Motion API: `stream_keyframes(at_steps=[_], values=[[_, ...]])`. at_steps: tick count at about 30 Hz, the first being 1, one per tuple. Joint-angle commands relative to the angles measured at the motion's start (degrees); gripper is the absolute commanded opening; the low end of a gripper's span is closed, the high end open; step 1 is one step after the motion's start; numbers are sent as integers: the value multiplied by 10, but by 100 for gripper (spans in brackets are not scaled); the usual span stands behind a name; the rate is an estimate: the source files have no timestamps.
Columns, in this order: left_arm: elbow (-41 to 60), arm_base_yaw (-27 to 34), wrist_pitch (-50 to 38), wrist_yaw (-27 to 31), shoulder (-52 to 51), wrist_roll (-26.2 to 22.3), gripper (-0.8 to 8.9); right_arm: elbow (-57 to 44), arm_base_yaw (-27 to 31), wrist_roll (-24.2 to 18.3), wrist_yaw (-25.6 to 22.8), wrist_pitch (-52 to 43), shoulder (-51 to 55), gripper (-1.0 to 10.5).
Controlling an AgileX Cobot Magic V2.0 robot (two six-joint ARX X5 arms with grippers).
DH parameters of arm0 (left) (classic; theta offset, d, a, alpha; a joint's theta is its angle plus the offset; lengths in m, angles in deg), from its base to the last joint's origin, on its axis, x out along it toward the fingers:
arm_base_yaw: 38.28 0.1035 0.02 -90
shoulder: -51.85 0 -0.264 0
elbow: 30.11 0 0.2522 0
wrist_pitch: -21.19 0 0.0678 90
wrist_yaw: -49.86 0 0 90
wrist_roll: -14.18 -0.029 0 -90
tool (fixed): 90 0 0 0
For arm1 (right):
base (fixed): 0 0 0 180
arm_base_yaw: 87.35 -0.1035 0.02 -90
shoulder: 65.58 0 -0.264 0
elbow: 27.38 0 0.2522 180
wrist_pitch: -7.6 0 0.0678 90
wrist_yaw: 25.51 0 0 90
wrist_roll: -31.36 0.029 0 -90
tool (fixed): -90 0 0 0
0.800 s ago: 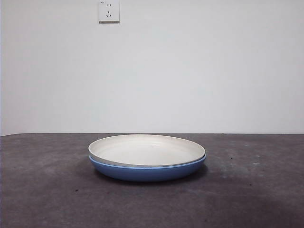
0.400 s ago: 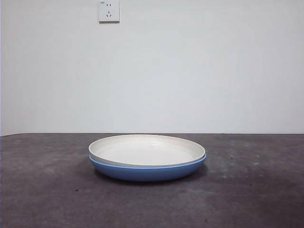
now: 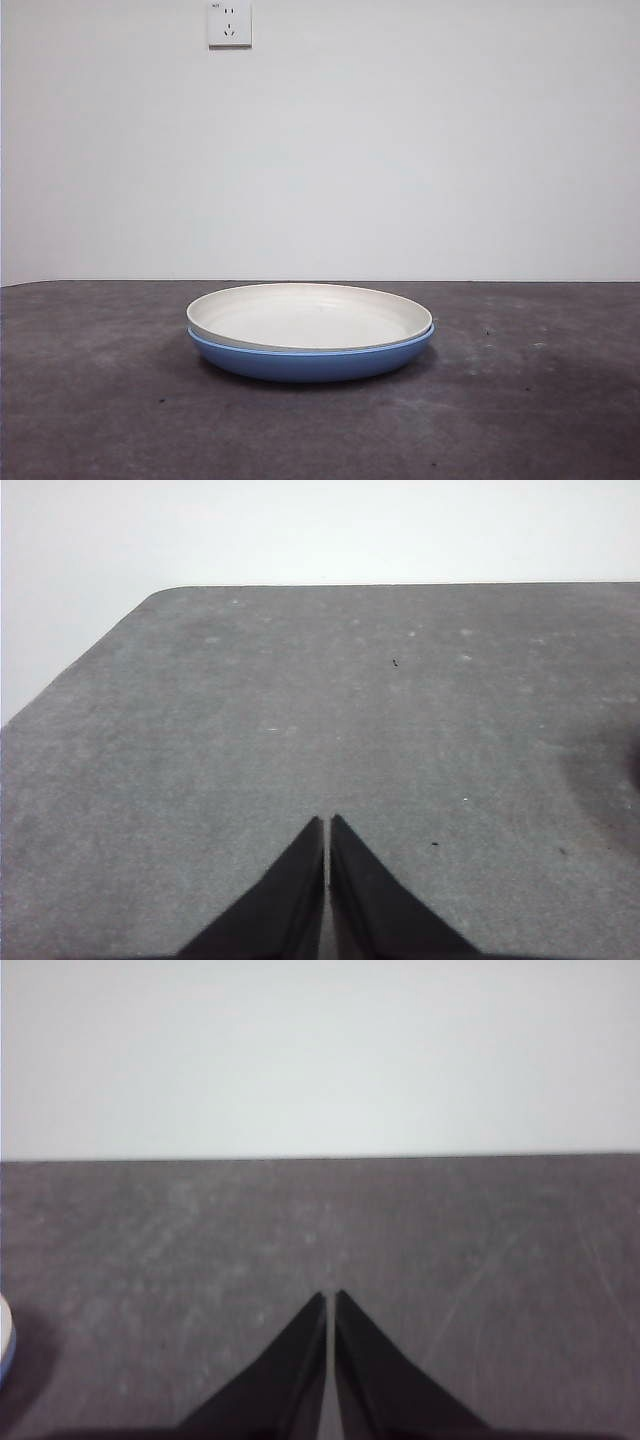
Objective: Pick up the white plate, put it on the blue plate, put it on desk
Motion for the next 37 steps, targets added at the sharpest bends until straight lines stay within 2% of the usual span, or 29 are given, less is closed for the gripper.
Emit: stream_keyframes(at_steps=[1, 8, 37], values=[[12, 2, 4, 1, -1, 5, 10, -3, 0, 12, -1, 17, 2, 8], [12, 2, 4, 1, -1, 5, 10, -3, 0, 12, -1, 102, 2, 8], [12, 2, 4, 1, -1, 5, 10, -2, 0, 13, -1, 85, 2, 8]])
